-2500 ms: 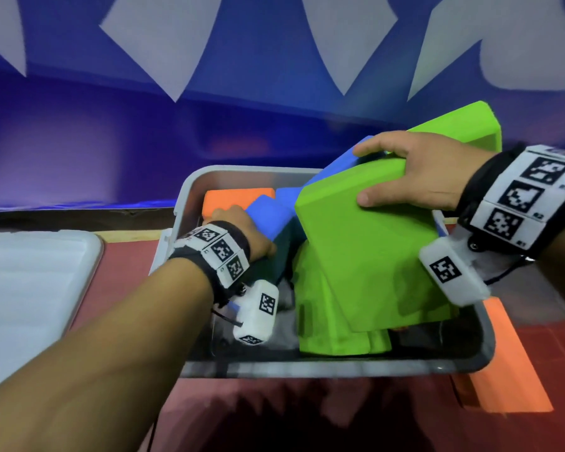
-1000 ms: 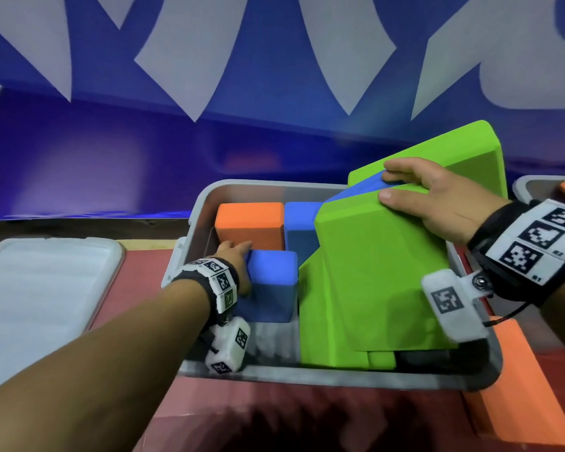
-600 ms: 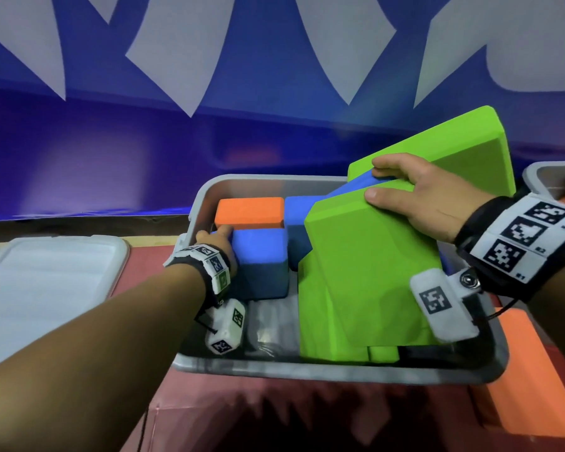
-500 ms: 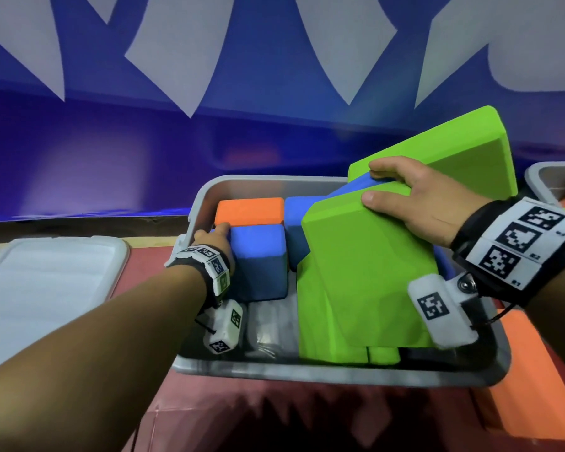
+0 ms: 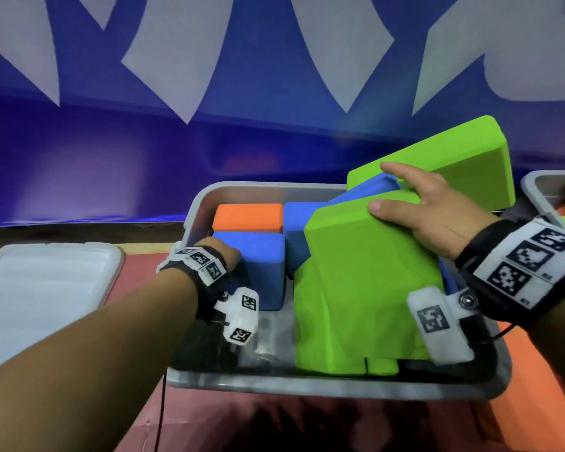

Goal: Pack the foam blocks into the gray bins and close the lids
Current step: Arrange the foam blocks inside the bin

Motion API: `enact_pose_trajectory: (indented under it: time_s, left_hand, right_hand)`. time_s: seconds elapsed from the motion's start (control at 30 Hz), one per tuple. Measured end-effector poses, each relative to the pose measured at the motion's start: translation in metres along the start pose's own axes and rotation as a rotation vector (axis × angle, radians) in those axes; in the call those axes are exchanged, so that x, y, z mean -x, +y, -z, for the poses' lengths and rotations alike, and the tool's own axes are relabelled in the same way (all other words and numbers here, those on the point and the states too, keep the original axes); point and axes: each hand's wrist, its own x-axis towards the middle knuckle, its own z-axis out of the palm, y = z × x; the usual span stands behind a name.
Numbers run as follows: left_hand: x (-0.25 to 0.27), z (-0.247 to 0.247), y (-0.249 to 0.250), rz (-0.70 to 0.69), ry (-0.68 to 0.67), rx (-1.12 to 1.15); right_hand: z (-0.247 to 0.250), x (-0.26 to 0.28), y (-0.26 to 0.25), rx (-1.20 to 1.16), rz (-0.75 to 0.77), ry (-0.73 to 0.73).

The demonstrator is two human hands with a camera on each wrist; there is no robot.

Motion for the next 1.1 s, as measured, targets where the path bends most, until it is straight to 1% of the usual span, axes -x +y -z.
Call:
enact_pose_trajectory:
  time_s: [0.03,0.07,0.1,0.13,0.2,0.27,0.37,0.47,0.57,0.6,0.67,0.73,0.77,0.83,0.9,0.97,1.03,1.1]
  left_hand:
    - [-0.005,-0.001,0.002,-0.004,-0.057,0.044]
    - [0.000,-0.001,0.005,-0.052,-0.113,0.149]
    - [0.008,-0.004,0.011,-0.082,-0.176,0.292]
    - [0.015,-0.006,0.019,-0.097,-0.243,0.491]
    - [0.027,-0.011,0.035,-0.135,-0.373,0.771]
    - [0.035,-0.017,0.053,-0.126,-0.462,0.966]
    - [0.045,-0.028,0.077,-0.182,-0.591,1.118]
    - [0.054,-0.039,0.094,-0.203,-0.750,1.239]
    - [0.076,-0.036,0.103,-0.209,-0.720,1.237]
    - [0.080,-0.035,0.104,-0.216,-0.736,1.246]
    - [0.091,-0.027,0.105,-0.259,-0.717,1.266]
    - [0.103,-0.011,0.099,-0.300,-0.728,1.296]
    - [0.111,0.001,0.092,-0.313,-0.710,1.287]
    - [0.123,0.029,0.073,-0.353,-0.629,1.258]
    - [0.134,0.057,0.049,-0.379,-0.556,1.227]
    - [0.140,0.078,0.027,-0.385,-0.490,1.166]
    - [0.141,0.090,0.009,-0.339,-0.446,1.146]
    - [0.138,0.093,-0.008,-0.292,-0.429,1.132]
  right_hand:
    - [0.000,0.000,0.001,-0.030,-0.034,-0.006]
    - [0.000,0.001,0.001,-0.065,-0.069,-0.004]
    - [0.000,0.003,0.001,-0.091,-0.104,0.001]
    - [0.000,0.005,0.001,-0.104,-0.134,0.004]
    - [0.001,0.006,0.002,-0.110,-0.179,0.012]
    - [0.002,0.007,0.003,-0.125,-0.208,0.010]
    - [0.004,0.011,0.008,-0.160,-0.246,0.001]
    - [0.006,0.019,0.012,-0.253,-0.261,0.017]
    - [0.008,0.029,0.014,-0.390,-0.285,0.037]
    - [0.009,0.033,0.014,-0.429,-0.289,0.054]
    - [0.014,0.039,0.009,-0.535,-0.274,0.083]
    - [0.020,0.040,-0.003,-0.620,-0.205,0.089]
    - [0.022,0.041,-0.011,-0.643,-0.170,0.089]
    - [0.025,0.044,-0.036,-0.709,-0.100,0.081]
    - [0.019,0.050,-0.058,-0.803,-0.058,0.020]
    - [0.009,0.056,-0.075,-0.858,-0.041,-0.116]
    - [-0.005,0.058,-0.084,-0.865,-0.057,-0.230]
    - [-0.018,0.059,-0.090,-0.843,-0.062,-0.313]
